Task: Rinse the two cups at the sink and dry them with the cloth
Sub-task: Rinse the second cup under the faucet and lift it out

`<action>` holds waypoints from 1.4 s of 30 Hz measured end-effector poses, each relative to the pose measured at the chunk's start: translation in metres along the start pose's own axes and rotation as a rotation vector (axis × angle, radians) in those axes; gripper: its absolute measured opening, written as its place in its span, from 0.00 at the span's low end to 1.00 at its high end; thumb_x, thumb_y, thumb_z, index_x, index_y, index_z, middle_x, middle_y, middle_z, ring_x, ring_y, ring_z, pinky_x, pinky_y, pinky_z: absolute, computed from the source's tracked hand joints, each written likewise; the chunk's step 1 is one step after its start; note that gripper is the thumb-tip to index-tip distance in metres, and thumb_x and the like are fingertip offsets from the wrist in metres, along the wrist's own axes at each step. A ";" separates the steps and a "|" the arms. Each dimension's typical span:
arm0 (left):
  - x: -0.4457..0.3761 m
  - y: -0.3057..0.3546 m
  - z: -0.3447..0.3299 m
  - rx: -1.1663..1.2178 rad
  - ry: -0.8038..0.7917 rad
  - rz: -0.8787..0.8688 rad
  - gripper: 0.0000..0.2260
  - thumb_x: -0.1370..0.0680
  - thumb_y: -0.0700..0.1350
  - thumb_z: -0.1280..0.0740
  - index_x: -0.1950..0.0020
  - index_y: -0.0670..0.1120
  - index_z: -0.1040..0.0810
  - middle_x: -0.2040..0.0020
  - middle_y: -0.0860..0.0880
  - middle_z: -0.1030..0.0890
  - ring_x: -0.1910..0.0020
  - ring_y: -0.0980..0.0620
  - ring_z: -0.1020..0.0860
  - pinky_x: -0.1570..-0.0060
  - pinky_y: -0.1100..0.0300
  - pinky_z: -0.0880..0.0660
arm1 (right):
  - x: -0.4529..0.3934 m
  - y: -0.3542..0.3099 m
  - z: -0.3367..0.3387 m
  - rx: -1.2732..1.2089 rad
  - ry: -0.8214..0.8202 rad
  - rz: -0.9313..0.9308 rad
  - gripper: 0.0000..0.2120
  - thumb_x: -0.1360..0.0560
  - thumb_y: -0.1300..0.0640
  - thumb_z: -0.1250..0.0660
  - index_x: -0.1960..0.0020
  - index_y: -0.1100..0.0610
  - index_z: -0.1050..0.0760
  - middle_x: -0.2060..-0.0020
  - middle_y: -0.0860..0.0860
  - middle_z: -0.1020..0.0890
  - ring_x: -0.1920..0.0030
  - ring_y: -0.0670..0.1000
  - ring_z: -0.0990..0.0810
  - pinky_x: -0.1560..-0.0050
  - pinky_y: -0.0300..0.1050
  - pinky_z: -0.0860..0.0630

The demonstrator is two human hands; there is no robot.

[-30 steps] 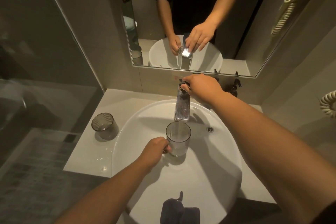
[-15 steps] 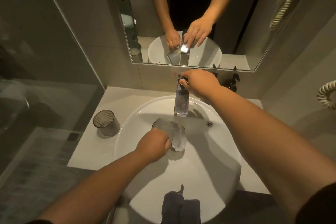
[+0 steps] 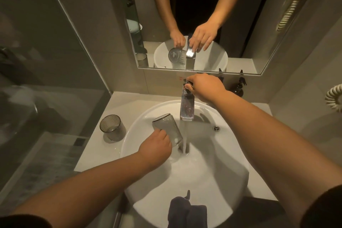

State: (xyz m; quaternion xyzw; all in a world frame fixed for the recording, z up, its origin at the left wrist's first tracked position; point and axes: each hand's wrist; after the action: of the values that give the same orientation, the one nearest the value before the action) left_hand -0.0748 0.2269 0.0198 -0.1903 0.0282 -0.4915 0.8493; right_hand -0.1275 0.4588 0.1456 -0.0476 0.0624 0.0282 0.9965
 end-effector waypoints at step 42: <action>-0.032 0.021 0.021 2.328 -0.064 1.219 0.16 0.18 0.44 0.44 0.66 0.49 0.32 0.77 0.53 0.34 0.77 0.55 0.35 0.74 0.63 0.31 | 0.106 -0.056 -0.124 -1.122 -0.205 -0.746 0.20 0.21 0.39 0.45 0.43 0.53 0.26 0.50 0.50 0.20 0.49 0.54 0.21 0.50 0.45 0.28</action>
State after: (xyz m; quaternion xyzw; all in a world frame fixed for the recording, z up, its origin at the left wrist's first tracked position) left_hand -0.0691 0.2691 0.0277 0.6803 -0.3486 0.2368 0.5996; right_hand -0.0342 0.3964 0.0146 -0.5727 -0.0773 -0.2848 0.7648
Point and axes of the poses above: each hand's wrist, its own x-axis away from the middle knuckle, its own z-axis out of the back of the hand, y = z × x
